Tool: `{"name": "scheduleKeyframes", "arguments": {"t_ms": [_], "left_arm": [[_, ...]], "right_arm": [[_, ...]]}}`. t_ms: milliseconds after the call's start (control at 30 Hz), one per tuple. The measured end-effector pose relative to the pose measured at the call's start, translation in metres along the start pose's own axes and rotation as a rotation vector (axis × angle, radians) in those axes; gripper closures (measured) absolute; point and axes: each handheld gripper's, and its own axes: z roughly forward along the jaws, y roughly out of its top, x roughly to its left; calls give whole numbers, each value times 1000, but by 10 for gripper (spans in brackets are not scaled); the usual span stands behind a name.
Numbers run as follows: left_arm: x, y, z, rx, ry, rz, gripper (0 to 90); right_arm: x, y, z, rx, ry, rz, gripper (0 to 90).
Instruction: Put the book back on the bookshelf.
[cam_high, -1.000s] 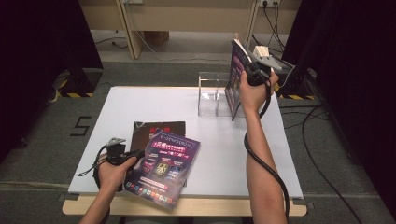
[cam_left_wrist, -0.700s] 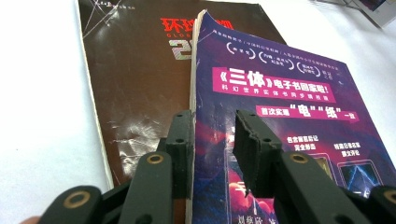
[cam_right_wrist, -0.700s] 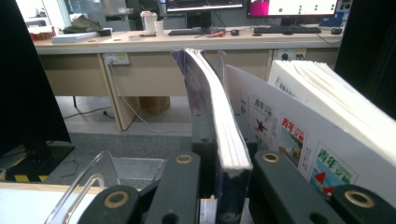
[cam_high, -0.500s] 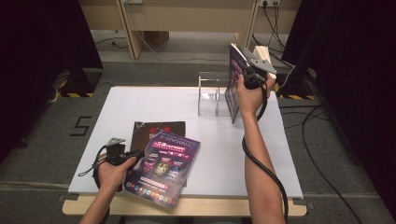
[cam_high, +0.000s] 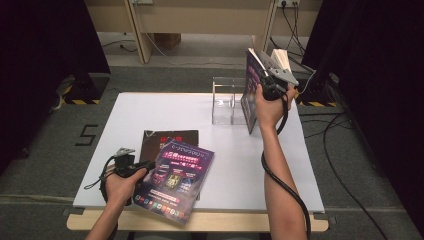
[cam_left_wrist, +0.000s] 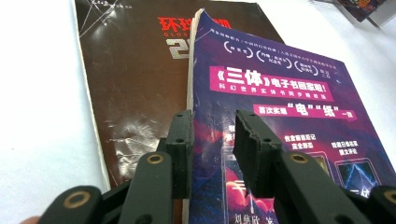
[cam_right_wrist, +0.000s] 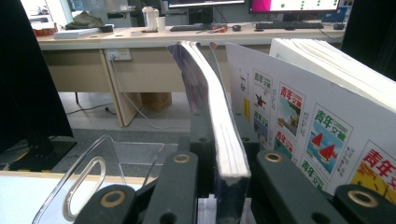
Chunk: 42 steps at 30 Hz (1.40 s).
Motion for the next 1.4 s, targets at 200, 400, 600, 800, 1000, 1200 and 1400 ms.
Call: {"name": "scheduleKeyframes", "arguments": {"t_ms": [200, 400, 600, 800, 1000, 1200, 1400], "left_arm": [[0, 1, -1, -1, 5, -1, 669], [0, 1, -1, -4, 5, -3, 668], [0, 1, -1, -2, 5, -3, 667], [0, 1, -1, -6, 3, -4, 667], [-1, 0, -1, 2, 3, 3, 667], [0, 0, 0, 2, 1, 3, 667], [0, 0, 0, 2, 1, 3, 667]], "right_arm": [[-2, 1, -2, 18, 19, 16, 811], [-2, 3, -3, 32, 27, 22, 777], [-4, 2, -3, 35, 37, 35, 739], [-6, 1, -6, 32, 46, 44, 702], [-7, 3, -3, 59, 58, 48, 687], [-5, 5, 2, 87, 53, 49, 694], [-1, 8, 7, 128, 51, 50, 753]]}}
